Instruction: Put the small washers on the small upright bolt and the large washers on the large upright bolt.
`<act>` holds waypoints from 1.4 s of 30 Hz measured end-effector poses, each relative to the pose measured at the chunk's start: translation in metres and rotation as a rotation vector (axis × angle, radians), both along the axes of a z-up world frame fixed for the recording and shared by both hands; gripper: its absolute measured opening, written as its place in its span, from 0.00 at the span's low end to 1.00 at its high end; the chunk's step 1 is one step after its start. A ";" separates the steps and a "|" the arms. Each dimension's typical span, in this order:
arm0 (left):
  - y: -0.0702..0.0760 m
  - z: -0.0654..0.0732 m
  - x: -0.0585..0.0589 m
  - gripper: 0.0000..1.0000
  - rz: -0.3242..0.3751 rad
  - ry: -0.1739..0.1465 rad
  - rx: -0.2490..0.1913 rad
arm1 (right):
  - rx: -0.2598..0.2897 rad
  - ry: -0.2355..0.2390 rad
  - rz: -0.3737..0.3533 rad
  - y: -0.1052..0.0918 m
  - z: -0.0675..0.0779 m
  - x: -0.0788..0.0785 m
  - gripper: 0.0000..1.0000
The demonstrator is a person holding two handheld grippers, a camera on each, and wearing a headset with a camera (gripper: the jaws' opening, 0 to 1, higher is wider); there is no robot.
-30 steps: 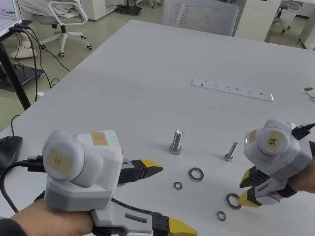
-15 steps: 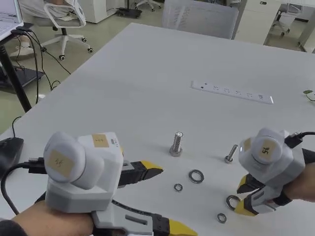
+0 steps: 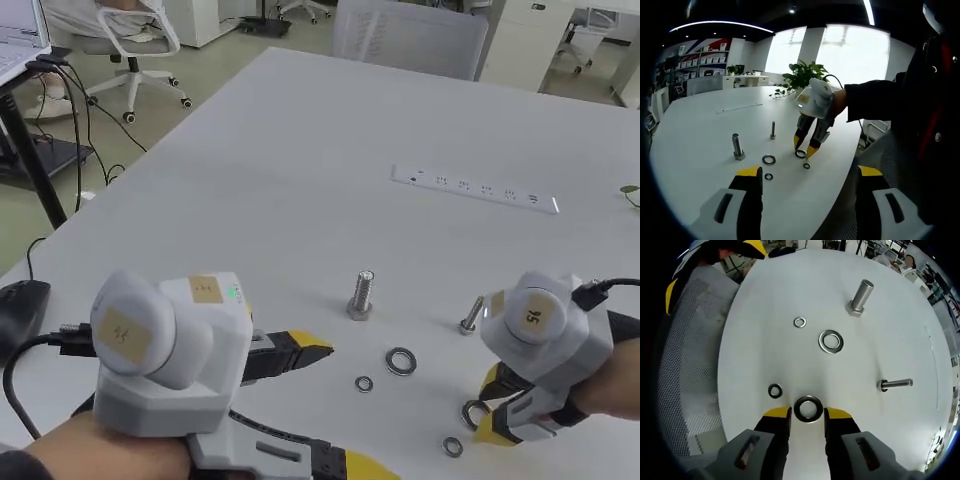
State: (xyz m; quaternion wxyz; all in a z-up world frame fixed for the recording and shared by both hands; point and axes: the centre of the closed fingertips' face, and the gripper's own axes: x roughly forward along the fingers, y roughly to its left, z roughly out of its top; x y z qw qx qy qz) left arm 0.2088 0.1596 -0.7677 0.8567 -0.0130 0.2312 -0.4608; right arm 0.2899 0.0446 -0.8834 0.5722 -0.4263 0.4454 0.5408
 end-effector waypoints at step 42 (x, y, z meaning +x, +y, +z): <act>0.000 0.003 0.002 0.75 0.005 -0.009 -0.008 | -0.016 -0.013 0.023 0.009 0.024 0.010 0.23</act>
